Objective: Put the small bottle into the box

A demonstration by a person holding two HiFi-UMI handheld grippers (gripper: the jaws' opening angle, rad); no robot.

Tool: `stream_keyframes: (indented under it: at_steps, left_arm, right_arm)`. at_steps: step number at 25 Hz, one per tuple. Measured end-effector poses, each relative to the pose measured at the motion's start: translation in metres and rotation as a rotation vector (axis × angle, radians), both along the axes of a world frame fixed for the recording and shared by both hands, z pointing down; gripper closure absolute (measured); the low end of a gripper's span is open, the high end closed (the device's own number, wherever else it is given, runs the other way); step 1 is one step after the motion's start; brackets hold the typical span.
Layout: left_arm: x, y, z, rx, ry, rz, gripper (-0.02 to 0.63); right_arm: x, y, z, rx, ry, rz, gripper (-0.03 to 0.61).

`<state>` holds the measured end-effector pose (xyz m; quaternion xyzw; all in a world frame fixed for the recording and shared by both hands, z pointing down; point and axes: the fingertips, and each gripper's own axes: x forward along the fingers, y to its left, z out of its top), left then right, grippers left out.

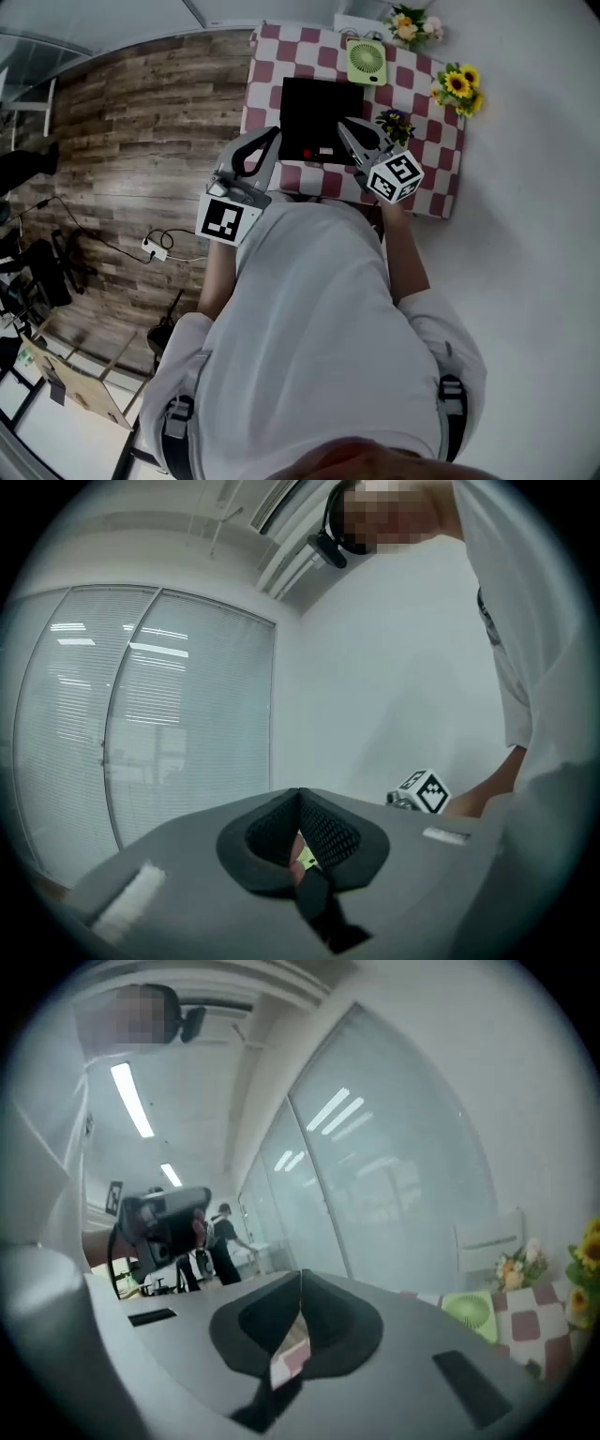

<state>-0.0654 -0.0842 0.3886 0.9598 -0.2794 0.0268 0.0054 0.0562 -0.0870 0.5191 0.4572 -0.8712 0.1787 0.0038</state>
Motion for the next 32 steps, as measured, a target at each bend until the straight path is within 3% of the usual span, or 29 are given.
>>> stream_keyframes:
  at_steps: [3, 6, 10, 18, 21, 26, 29, 32]
  left_arm:
    - [0.007, -0.012, -0.020, 0.032, 0.034, 0.000, 0.614]
    - [0.019, -0.015, -0.038, 0.068, 0.058, 0.037, 0.614]
    - [0.034, -0.012, -0.056, 0.093, 0.079, 0.101, 0.614]
    - [0.064, 0.001, -0.082, 0.111, 0.070, 0.153, 0.614]
    - [0.072, 0.007, -0.078, 0.062, 0.091, 0.149, 0.614]
    - [0.079, 0.013, -0.042, -0.003, 0.051, 0.147, 0.614]
    - [0.080, 0.023, -0.029, 0.025, 0.031, 0.143, 0.614]
    - [0.081, 0.023, -0.022, 0.032, 0.064, 0.115, 0.614]
  right_arm:
    - [-0.001, 0.007, -0.071, 0.196, 0.011, 0.057, 0.578]
    - [-0.004, 0.012, -0.129, 0.350, 0.111, 0.106, 0.578]
    - [-0.009, 0.018, -0.189, 0.476, 0.212, 0.154, 0.578]
    - [0.006, 0.031, -0.230, 0.501, 0.246, 0.191, 0.578]
    - [0.021, 0.038, -0.224, 0.483, 0.256, 0.211, 0.578]
    - [0.051, 0.042, -0.186, 0.447, 0.158, 0.189, 0.577]
    - [0.059, 0.049, -0.172, 0.431, 0.161, 0.182, 0.577]
    - [0.063, 0.053, -0.162, 0.429, 0.209, 0.179, 0.578]
